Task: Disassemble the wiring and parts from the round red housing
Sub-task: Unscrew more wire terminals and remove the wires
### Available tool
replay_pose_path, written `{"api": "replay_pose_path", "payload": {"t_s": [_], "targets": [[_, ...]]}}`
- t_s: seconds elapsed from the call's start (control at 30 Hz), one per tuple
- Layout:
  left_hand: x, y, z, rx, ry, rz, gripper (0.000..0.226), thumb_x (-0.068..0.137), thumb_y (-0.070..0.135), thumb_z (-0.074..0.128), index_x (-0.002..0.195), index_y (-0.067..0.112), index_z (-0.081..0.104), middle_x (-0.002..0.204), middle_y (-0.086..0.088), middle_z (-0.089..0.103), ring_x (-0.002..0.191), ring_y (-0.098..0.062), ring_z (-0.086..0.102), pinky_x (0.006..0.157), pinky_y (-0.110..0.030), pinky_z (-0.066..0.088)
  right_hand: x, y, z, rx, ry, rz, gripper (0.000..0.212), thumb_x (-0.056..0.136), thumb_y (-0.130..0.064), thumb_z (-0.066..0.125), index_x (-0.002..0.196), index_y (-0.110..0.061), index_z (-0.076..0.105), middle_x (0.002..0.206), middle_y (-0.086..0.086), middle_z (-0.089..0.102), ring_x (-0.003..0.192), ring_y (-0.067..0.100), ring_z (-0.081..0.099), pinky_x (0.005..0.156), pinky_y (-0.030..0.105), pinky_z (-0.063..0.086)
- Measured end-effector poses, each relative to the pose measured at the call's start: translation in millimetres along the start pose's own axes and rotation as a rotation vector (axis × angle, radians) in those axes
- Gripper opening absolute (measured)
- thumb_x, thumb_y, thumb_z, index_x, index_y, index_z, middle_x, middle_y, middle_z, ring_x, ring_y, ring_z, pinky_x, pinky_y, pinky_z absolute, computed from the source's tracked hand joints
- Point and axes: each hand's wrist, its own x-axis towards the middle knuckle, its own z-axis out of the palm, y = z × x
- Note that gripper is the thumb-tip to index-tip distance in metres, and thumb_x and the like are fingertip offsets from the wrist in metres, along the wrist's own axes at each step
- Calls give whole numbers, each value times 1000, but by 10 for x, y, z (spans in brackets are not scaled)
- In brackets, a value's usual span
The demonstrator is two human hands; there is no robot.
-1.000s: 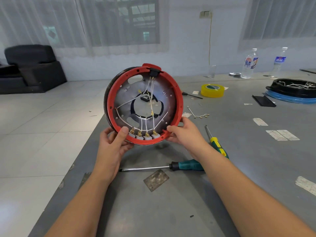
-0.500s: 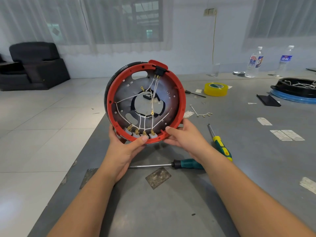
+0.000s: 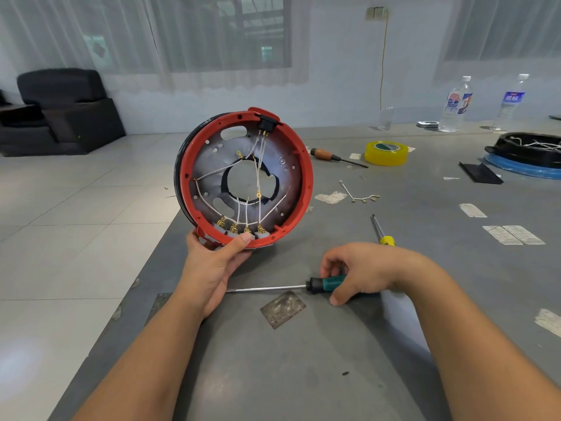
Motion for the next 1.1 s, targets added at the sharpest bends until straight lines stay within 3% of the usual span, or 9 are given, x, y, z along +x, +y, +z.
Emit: {"api": "replay_pose_path", "payload": {"t_s": [0.17,0.23,0.4,0.53,0.63,0.8,0.87,0.97,1.1], "targets": [[-24,26,22,-5,2,-10,85,66,10,89,135,18,41,140,-14,64,115,-32,74,95,-50,62,-2,91,-77,231,192,-82,32,73,-28,91,97,-37,72,102,-9,66,90,8,65,78,22,48],[-24,28,20,6,3,-10,86,66,10,90,137,18,40,141,-15,63,116,-34,73,97,-52,61,-23,127,-112,432,227,-126,34,71,-26,93,97,-37,75,99,-6,71,83,7,68,73,23,53],[-26,30,-7,-13,3,-12,91,63,13,93,138,20,41,140,-18,63,115,-34,74,95,-49,62,49,85,-66,1024,430,-256,43,67,-15,93,106,-16,74,98,12,76,72,27,74,64,25,60],[-24,11,-22,-25,7,-7,89,64,12,94,136,20,42,139,-20,64,114,-35,74,95,-50,62,231,-139,130,1431,562,-226,45,70,-15,89,107,-11,65,91,10,73,68,18,65,63,22,56],[-15,8,-29,-44,-1,-12,88,66,10,95,136,21,42,138,-22,64,114,-37,74,95,-51,62,320,-298,309,1463,595,-214,45,79,-15,86,114,-19,58,96,4,77,81,18,72,71,30,60],[-22,14,-17,-50,11,-12,88,65,11,94,134,21,42,137,-21,65,112,-36,75,92,-49,63,361,-334,381,1548,620,-178,61,85,-10,81,129,-26,42,120,19,67,93,31,77,71,42,64],[-34,27,-6,-56,19,-12,85,66,10,92,133,21,42,137,-20,65,111,-36,75,92,-49,63,361,-320,376,1515,649,-198,74,84,-8,82,131,-42,37,125,18,59,94,31,77,71,42,64],[-53,51,11,-73,34,-10,79,69,8,89,132,21,44,135,-20,67,109,-37,76,91,-51,63,339,-314,339,1446,708,-241,80,85,-6,81,116,-66,39,130,16,49,97,33,76,71,43,64],[-72,68,10,-82,43,2,66,75,3,85,126,23,49,130,-22,69,106,-42,76,86,-56,64,303,-268,252,1503,710,-311,68,93,-2,72,119,-55,39,134,25,49,91,39,76,68,43,63]]}}
